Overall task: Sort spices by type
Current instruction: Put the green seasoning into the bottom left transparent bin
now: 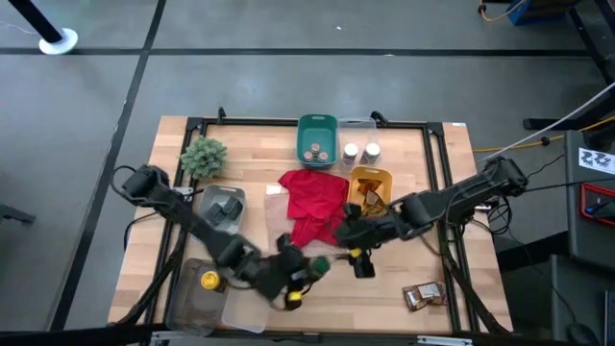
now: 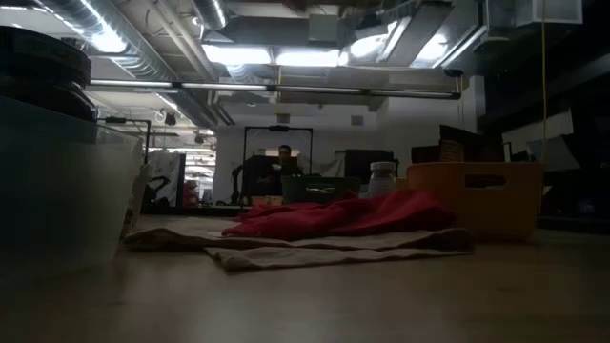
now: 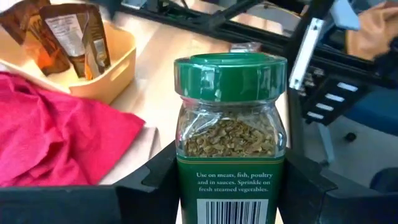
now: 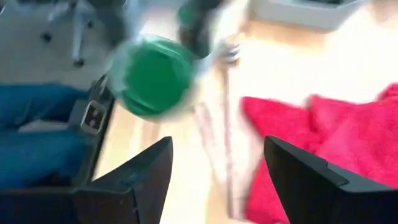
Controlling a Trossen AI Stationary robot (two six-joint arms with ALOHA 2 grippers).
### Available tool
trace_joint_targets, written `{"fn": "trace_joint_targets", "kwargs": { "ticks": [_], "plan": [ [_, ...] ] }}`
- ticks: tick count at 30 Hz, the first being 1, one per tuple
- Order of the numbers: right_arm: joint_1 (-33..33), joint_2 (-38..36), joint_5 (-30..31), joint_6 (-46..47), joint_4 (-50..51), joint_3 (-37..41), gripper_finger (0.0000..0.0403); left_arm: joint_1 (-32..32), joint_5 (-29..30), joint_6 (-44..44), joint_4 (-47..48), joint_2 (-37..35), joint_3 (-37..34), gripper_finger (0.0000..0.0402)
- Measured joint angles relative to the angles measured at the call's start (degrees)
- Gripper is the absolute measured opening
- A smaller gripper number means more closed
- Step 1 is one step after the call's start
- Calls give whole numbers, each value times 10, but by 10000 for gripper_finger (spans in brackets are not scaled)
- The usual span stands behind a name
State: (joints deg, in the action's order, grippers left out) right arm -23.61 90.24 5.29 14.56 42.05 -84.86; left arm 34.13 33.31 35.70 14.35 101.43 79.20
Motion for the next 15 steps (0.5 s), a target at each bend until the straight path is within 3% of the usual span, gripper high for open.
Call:
{"fn": "trace_joint_targets", "kwargs": {
  "ticks": [10,15],
  "plan": [
    [0,-37,83,1,24,0,252,141,196,168,63,-18,0,182],
    [0,-40,102,2,26,0,252,200,230,241,106,-17,0,182]
  ]
}}
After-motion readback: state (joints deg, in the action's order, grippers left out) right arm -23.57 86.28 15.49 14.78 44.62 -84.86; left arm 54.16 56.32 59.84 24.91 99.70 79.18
